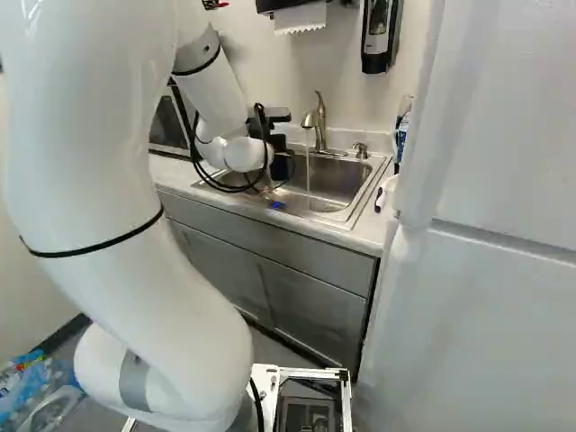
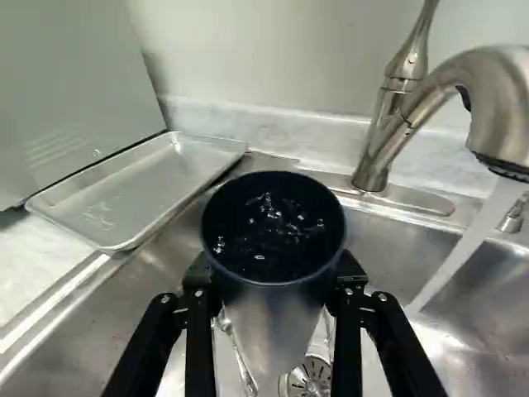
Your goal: Rinse the cup and place it in the tray
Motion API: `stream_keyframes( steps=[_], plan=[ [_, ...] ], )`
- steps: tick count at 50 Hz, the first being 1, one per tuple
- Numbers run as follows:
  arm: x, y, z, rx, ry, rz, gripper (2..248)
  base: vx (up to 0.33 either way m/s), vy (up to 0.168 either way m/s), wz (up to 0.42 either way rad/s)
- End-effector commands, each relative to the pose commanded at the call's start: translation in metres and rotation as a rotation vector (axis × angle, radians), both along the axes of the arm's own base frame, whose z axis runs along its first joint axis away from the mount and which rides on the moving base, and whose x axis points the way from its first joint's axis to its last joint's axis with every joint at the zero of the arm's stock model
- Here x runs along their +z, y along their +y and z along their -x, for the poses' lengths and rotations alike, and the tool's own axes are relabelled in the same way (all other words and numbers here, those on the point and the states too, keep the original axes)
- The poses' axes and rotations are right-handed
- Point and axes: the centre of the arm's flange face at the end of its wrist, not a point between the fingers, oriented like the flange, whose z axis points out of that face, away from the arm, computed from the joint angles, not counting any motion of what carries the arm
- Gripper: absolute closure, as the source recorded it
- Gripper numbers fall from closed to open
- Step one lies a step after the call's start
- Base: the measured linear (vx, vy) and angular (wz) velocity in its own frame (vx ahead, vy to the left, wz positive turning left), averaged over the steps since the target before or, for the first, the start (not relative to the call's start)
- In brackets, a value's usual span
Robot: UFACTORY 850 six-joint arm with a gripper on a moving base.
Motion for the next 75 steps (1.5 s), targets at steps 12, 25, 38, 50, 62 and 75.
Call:
stream_keyframes(
  steps=[12,25,38,50,62,75],
  plan=[
    [0.013,0.016,-0.002,0.031,-0.025,0.0,124,0.0,0.0,0.0],
    [0.025,0.03,-0.003,0.058,-0.032,0.0,124,0.0,0.0,0.0],
    [0.038,0.03,-0.001,0.059,-0.041,0.0,124,0.0,0.0,0.0],
    [0.051,0.031,0.001,0.061,-0.065,0.0,124,0.0,0.0,0.0],
    [0.064,0.035,0.002,0.069,-0.091,0.0,124,0.0,0.0,0.0],
    [0.078,0.04,0.004,0.079,-0.119,0.0,124,0.0,0.0,0.0]
  ],
)
